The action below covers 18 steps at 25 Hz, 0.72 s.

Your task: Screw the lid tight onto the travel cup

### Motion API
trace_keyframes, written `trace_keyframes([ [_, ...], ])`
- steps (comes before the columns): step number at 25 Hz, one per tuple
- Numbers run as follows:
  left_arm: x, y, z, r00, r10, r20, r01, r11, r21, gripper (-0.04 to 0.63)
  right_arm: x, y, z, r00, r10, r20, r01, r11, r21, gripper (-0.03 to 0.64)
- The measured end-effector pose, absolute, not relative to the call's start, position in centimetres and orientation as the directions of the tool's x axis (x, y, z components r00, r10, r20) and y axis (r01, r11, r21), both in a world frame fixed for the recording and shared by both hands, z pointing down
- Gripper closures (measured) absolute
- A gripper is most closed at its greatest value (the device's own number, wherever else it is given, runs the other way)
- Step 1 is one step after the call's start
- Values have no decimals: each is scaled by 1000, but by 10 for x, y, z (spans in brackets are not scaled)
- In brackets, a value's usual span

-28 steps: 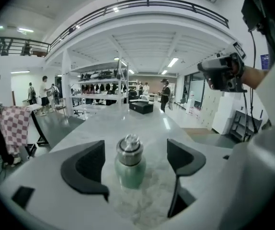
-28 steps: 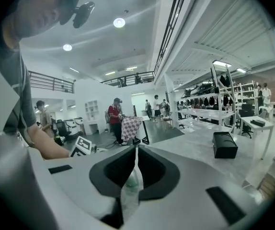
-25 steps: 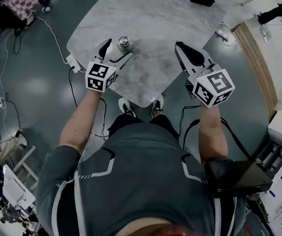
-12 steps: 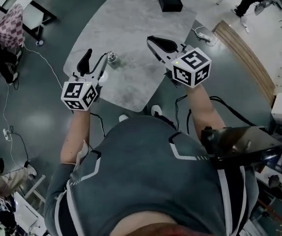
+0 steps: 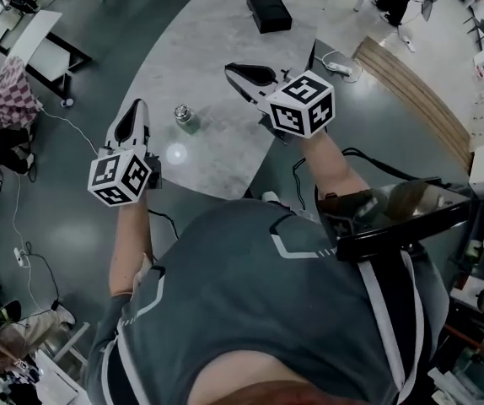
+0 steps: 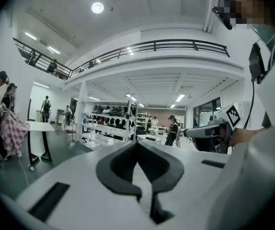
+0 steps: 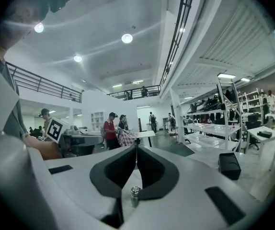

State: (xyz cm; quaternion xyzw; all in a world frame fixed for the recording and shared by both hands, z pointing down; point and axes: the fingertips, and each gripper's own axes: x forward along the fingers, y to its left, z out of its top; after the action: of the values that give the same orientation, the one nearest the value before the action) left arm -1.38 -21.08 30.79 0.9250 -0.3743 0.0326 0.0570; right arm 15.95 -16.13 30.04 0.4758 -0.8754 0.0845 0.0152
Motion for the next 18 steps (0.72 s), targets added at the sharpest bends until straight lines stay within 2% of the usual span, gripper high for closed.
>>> trace_keyframes([
  [18, -24, -208, 303, 674, -727, 136, -738, -672, 65, 586, 156, -171, 298, -547, -831, 101, -836, 534, -129, 589],
])
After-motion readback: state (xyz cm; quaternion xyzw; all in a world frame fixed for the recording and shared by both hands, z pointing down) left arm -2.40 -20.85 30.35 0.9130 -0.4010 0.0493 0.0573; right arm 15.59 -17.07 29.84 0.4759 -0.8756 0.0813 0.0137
